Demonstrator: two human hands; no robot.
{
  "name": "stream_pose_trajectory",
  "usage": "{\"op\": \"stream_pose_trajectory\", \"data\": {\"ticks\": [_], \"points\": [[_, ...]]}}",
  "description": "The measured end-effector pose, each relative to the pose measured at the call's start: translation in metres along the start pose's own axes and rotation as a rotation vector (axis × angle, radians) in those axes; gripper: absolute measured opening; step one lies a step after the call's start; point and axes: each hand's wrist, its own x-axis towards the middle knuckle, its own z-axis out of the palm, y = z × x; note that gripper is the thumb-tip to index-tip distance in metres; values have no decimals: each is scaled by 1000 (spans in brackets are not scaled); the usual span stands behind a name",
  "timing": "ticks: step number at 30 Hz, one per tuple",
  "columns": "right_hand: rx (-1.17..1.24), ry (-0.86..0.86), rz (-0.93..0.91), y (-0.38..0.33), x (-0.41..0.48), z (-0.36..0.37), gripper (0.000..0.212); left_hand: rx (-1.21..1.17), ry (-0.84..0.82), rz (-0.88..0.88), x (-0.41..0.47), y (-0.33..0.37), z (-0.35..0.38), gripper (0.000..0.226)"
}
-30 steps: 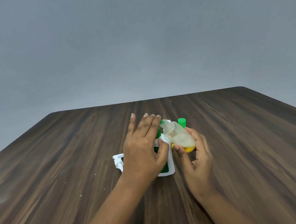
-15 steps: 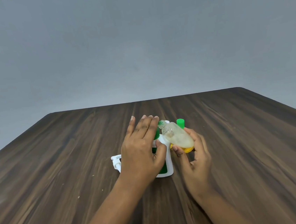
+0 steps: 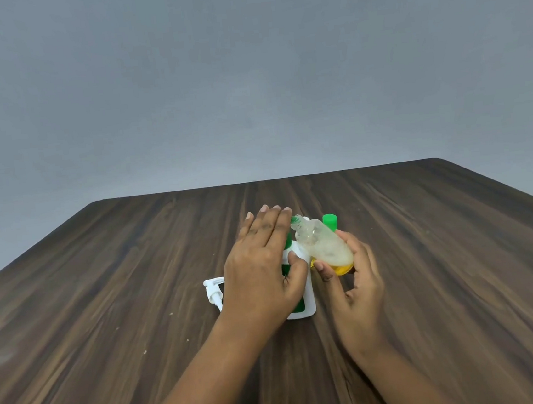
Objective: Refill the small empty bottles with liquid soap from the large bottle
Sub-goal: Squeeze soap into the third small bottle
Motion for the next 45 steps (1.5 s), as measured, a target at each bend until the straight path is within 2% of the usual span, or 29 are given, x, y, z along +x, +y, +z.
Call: {"op": "stream_pose_trajectory", "data": {"ticks": [11, 32, 45], "points": [[14, -1, -6, -3, 0, 2, 44, 10, 35, 67, 5, -5, -9, 53], [-34, -3, -19, -1, -3, -3, 42, -86, 63, 20, -6, -5, 6, 54], [1, -4, -10, -1, -1, 0, 48, -19, 81, 59, -1, -5, 1, 51]]}}
